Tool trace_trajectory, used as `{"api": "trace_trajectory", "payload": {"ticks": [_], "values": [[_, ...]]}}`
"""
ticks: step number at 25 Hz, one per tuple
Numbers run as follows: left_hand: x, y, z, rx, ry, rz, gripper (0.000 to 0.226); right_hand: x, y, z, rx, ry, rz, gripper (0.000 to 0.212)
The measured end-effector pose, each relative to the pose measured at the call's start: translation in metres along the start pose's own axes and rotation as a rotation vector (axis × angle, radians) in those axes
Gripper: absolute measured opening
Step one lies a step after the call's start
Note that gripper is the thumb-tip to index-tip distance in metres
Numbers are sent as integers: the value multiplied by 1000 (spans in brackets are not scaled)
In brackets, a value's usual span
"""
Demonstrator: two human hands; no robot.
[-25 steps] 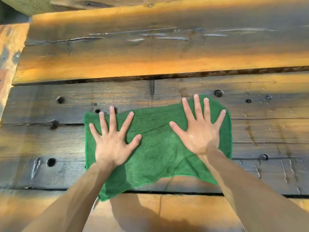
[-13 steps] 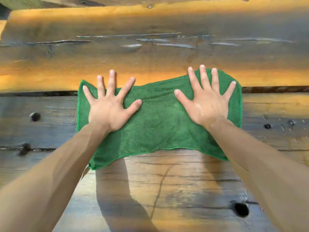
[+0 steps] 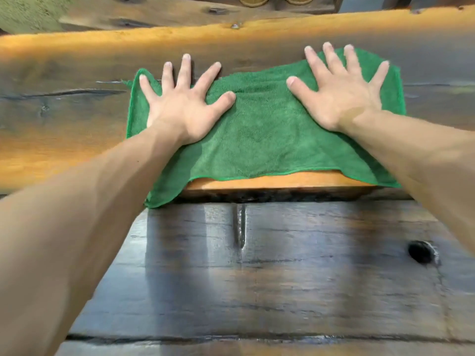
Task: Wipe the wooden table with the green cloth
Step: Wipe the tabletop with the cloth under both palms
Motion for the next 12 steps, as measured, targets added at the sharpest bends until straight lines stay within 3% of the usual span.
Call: {"api": "trace_trajectory", "payload": {"ticks": [12], "values": [[-163,19,-2,22,-1,-52,80,-151,14,-2,19,-4,-44,83]]}}
Point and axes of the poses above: each hand's wrist, its own x-axis away from the middle knuckle, its own y-axis out of the back of the hand, z = x × y, the point moved 10 cm from there along -x, towards the middle knuckle, and after that the axes turned 4 degrees about -y, right-handed, at the moved point
